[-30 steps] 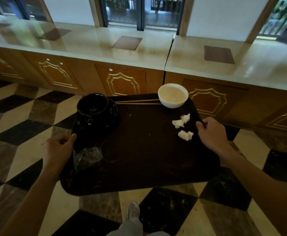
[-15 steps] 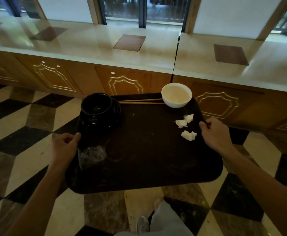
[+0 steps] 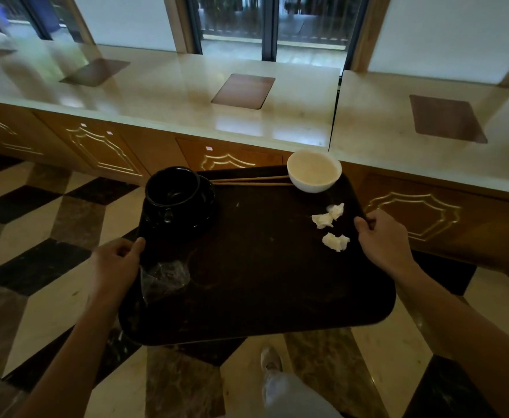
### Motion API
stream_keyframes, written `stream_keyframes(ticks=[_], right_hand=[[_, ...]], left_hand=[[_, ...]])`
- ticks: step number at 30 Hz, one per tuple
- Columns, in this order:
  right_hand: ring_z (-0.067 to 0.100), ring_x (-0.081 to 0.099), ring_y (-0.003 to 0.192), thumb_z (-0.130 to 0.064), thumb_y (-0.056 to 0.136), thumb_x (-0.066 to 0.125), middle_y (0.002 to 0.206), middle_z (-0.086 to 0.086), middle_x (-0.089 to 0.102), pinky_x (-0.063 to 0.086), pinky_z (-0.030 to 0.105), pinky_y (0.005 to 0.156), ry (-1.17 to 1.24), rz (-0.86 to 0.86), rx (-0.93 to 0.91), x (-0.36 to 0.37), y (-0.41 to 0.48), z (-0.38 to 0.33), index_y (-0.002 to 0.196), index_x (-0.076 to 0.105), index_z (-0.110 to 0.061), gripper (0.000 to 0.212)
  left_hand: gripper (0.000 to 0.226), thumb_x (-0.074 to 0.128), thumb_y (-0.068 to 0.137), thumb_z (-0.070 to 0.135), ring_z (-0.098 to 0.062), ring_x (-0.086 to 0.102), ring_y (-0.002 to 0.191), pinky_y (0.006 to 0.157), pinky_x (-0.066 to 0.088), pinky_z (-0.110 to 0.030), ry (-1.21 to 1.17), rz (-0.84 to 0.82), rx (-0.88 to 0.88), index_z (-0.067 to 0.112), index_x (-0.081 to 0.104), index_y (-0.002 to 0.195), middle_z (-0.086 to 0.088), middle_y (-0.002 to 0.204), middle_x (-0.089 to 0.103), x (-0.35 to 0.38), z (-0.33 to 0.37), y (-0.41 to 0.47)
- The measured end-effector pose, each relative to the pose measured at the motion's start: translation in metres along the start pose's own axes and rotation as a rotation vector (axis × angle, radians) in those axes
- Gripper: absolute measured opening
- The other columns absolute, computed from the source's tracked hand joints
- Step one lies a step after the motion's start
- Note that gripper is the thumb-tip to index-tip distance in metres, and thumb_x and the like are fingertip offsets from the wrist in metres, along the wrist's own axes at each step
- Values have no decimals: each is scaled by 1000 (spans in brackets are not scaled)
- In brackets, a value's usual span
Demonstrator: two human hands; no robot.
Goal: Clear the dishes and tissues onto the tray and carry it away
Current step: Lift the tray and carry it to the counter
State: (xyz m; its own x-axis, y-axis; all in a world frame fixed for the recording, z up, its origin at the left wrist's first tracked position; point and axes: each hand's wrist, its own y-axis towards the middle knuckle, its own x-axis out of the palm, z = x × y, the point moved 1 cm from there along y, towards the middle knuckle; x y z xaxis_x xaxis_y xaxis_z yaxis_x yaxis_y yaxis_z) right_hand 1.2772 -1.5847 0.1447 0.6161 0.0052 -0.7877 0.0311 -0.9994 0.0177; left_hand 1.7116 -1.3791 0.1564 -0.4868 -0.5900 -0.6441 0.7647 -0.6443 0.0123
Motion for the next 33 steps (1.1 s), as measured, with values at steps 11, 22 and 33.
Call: stream_keyframes(ticks=[11,22,33], right_hand=[[-1,49,71,-34,102,55,83,-7,57,35,20,57,-8,-37,-66,29,131,-29,104,61,-14,21],[0,51,71,-34,101,56,80,-10,56,35,21,56,-10,-8,-46,93,222,-85,100,60,-17,17],[9,56,71,-29,102,57,80,-3,59,44,29,61,9,18,55,159,298,-181,107,61,-10,20]], left_hand=[[23,67,96,29,-7,56,67,57,39,-22,32,41,-91,16,70,77,6,73,62,47,38,94],[24,69,92,37,-15,66,73,69,54,-38,30,65,-54,30,69,70,6,74,70,66,24,233],[28,68,92,40,-11,65,62,53,46,-28,57,14,12,27,69,68,8,64,68,66,28,405]])
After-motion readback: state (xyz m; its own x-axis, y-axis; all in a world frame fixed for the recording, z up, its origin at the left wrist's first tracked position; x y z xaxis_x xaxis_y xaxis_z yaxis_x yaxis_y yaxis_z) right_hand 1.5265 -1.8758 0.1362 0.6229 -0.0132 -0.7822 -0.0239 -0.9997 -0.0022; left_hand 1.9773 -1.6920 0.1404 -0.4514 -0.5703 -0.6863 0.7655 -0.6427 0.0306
